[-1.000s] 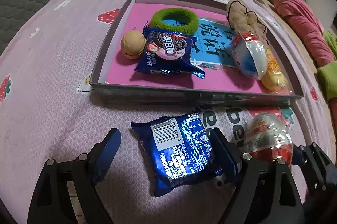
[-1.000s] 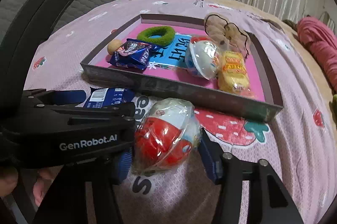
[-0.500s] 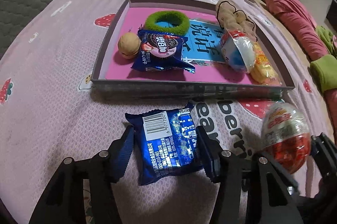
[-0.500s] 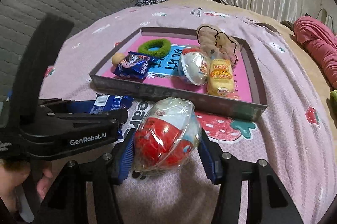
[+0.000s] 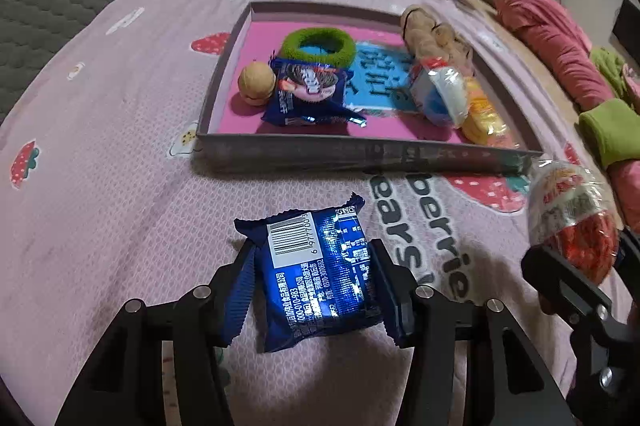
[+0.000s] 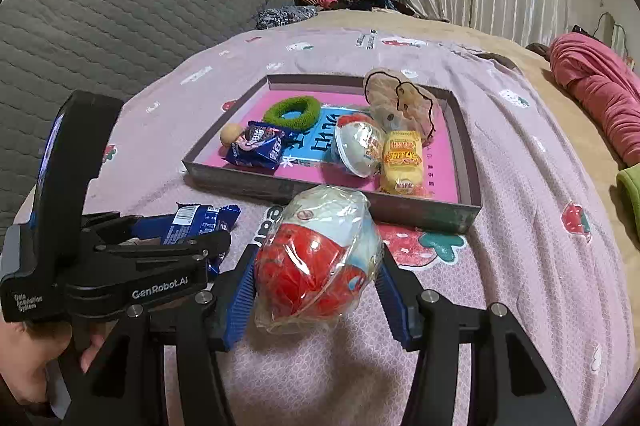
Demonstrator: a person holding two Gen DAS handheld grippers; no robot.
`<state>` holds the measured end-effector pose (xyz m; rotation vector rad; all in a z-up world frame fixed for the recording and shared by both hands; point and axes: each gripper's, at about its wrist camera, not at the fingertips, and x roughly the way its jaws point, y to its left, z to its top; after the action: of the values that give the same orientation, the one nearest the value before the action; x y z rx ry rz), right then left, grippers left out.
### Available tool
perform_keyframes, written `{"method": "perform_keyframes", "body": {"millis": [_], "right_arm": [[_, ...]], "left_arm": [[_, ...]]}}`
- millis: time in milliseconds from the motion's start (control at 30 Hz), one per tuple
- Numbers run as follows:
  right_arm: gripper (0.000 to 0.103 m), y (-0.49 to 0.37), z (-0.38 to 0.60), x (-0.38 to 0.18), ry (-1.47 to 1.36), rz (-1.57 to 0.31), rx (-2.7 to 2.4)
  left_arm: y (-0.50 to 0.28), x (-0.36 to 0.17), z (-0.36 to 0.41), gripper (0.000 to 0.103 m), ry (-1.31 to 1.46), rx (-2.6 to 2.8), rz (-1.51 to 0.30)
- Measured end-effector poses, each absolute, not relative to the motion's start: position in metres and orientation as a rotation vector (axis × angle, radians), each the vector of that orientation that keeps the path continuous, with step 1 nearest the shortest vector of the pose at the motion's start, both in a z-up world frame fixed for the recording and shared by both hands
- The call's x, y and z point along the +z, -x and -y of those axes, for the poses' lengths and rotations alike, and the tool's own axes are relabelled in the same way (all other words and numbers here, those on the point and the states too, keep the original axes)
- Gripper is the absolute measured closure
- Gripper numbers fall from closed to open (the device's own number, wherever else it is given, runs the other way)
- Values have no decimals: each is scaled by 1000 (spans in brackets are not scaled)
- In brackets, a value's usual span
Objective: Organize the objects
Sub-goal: 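Close the left tool on the blue biscuit pack while the right tool grasps the red egg, then lift the biscuit pack and red egg and carry them over the tray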
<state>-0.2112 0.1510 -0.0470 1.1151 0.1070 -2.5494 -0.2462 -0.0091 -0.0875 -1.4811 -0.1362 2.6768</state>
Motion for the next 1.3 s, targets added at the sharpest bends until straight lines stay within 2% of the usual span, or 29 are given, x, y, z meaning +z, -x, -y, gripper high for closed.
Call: {"method": "perform_keyframes", "body": {"millis": [333, 833, 1300], "right_arm": [[47, 196, -153, -15, -1051, -123, -2568], [47, 178, -161, 74, -856, -149, -2645], [47, 232, -161, 115, -762, -220, -2701]], "left_arm": [[225, -41, 8, 47, 1396, 2742, 68], [199, 54, 8, 47, 1185, 2843, 32], [246, 95, 14, 47, 1062, 2901, 4]]}}
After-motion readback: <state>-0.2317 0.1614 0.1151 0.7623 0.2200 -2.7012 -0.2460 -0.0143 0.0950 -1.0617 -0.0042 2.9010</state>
